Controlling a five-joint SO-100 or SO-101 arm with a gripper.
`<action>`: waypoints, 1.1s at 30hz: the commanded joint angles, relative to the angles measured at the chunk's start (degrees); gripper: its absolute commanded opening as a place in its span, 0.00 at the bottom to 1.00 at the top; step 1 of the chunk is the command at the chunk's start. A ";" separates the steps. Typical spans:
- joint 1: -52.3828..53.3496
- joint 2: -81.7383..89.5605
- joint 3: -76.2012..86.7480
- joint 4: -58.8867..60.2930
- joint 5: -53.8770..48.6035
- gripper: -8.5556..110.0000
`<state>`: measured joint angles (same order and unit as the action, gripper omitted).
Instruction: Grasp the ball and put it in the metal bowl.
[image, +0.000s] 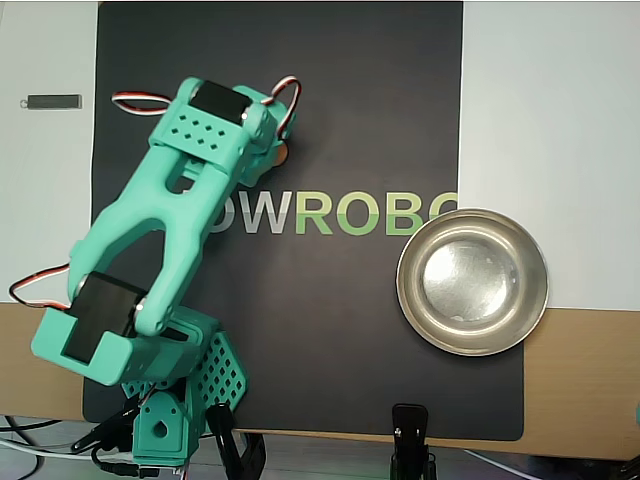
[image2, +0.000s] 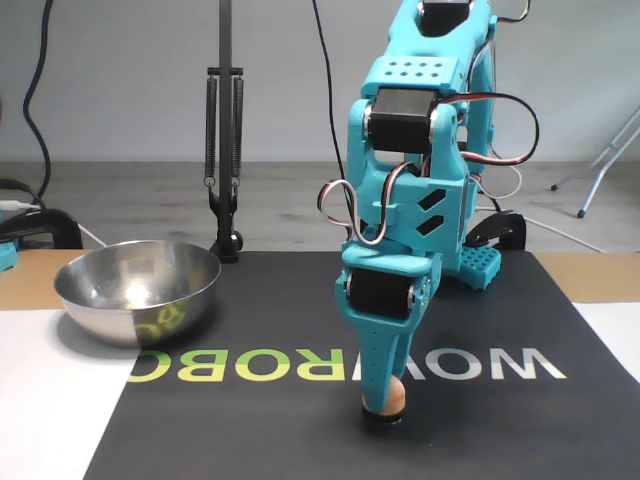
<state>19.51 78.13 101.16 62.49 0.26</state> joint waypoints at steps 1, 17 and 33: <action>0.18 1.05 -1.14 0.09 0.35 0.39; 0.26 8.61 -1.14 0.18 0.53 0.39; -0.18 13.54 -3.25 5.19 0.62 0.39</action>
<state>19.51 88.95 100.90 67.41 0.62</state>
